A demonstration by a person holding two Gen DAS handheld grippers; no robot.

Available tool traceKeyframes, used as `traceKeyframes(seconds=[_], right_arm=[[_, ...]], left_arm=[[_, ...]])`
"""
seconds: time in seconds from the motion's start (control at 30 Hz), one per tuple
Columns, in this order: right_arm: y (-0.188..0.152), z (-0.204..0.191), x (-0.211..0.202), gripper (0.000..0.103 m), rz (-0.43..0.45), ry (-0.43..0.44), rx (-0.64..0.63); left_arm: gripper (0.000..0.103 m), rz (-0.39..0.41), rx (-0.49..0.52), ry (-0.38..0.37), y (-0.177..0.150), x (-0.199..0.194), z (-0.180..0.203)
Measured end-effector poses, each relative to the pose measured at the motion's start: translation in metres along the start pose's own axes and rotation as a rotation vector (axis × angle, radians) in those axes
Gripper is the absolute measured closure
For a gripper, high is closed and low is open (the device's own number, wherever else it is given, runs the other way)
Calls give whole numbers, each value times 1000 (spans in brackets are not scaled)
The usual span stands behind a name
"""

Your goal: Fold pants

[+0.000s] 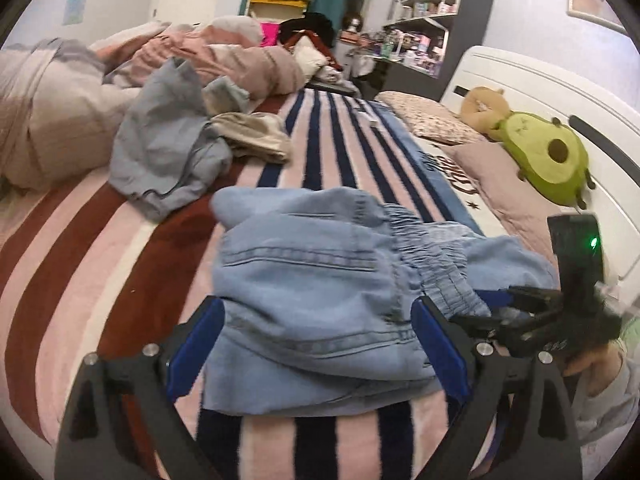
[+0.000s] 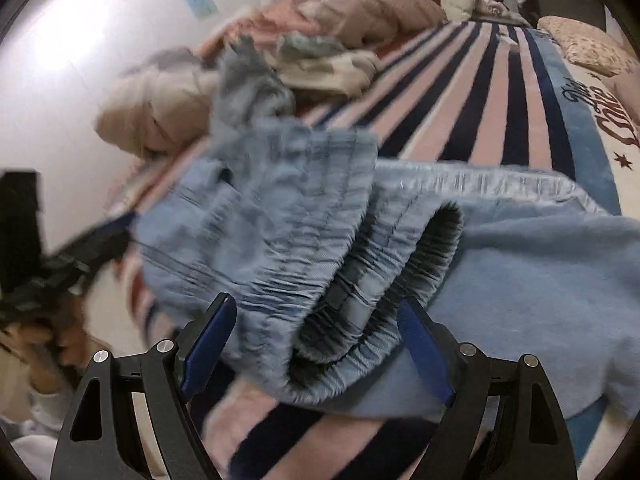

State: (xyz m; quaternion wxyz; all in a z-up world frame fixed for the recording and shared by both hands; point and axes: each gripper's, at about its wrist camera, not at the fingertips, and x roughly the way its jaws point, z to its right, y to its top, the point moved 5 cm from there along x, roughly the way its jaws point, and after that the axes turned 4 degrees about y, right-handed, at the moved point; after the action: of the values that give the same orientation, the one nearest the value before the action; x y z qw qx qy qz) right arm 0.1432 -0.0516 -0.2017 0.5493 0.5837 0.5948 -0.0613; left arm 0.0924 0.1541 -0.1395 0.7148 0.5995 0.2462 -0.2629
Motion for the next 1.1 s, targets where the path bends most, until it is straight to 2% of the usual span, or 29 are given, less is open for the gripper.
traceKeyframes(seconds=[0.13,0.27,0.33,0.5,0.63,0.8,0.97,1.1], right_arm=[[-2,3,19,31,-8,-68,-30],[1,3,17,32,-13,-66,-32],[4,5,6,31,-5,-50,-7],[8,30,-39,27,66,-98,68],[-12,58,-76,25,70,-92,162],[-47,84,-102,25,47,-99,240],[-71,125,-120,25,68,-243,302],[-76,157,-129,25,103,-283,372]], left_arm=[[11,5,-11,16,1,3,-8],[11,7,-10,39,5,5,-9],[11,12,-5,50,7,3,-6],[11,31,8,62,12,-2,8],[11,36,24,67,15,-2,23],[11,30,50,58,16,1,44],[11,19,72,55,17,5,60],[11,10,88,65,19,11,68]])
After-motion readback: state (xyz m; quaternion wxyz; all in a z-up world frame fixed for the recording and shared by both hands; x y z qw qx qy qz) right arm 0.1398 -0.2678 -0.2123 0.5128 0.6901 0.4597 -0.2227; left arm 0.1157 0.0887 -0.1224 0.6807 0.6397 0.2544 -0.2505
